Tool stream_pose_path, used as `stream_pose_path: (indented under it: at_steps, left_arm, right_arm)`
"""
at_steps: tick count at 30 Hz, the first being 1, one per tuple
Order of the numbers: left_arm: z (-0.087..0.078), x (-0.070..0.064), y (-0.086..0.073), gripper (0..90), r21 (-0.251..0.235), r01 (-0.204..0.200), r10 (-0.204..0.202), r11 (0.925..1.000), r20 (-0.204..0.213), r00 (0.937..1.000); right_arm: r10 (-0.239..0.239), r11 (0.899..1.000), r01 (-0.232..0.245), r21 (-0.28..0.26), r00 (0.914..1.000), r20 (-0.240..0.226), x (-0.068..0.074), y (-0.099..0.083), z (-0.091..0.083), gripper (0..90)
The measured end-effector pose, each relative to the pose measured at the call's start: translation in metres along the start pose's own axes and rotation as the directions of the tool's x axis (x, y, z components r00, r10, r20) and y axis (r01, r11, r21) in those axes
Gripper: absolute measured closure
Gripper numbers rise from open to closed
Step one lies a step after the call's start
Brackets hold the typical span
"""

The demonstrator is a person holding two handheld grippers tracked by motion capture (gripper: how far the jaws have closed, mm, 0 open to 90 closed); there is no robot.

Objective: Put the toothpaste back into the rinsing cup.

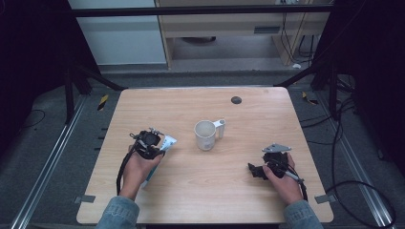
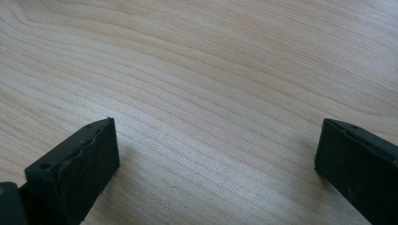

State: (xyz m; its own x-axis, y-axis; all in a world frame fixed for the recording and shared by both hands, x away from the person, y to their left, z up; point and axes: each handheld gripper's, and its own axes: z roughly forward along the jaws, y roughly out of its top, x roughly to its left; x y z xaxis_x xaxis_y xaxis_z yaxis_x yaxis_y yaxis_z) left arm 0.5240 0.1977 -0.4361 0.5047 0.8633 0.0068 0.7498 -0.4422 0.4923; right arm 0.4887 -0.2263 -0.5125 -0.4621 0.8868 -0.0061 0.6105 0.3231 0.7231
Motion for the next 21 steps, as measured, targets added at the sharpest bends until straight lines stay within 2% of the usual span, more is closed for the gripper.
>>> stream_pose_path:
  at_steps: [1,6,13,18,20,21]
  left_arm:
    - [-0.006,-0.001,0.002,78.3,-0.016,-0.002,0.002,0.9999,-0.001,1.0000]
    - [-0.014,-0.001,0.007,78.3,-0.041,-0.005,0.005,0.9991,-0.006,1.0000]
    - [-0.017,-0.001,0.009,78.3,-0.056,-0.006,0.006,0.9984,-0.001,1.0000]
    - [-0.019,-0.007,0.011,78.3,-0.073,-0.010,0.010,0.9973,0.008,0.9999]
    - [-0.019,-0.012,0.010,78.3,-0.078,-0.020,0.020,0.9967,0.006,0.9998]
    - [-0.020,-0.017,0.010,78.3,-0.088,-0.021,0.023,0.9959,0.020,0.9995]
  right_arm:
    - [0.000,1.000,0.000,0.000,1.0000,0.000,0.000,0.000,0.000,0.4]
    - [0.002,1.000,-0.002,0.000,1.0000,0.000,0.000,0.000,0.000,0.4]
    - [0.002,1.000,-0.002,0.000,1.0000,0.000,0.000,0.000,0.000,0.4]
    - [0.002,1.000,-0.002,0.000,1.0000,0.000,0.000,0.000,0.000,0.4]
    - [0.002,1.000,-0.002,0.000,1.0000,0.000,0.000,0.000,0.000,0.4]
    - [0.002,1.000,-0.002,0.000,1.0000,0.000,0.000,0.000,0.000,0.4]
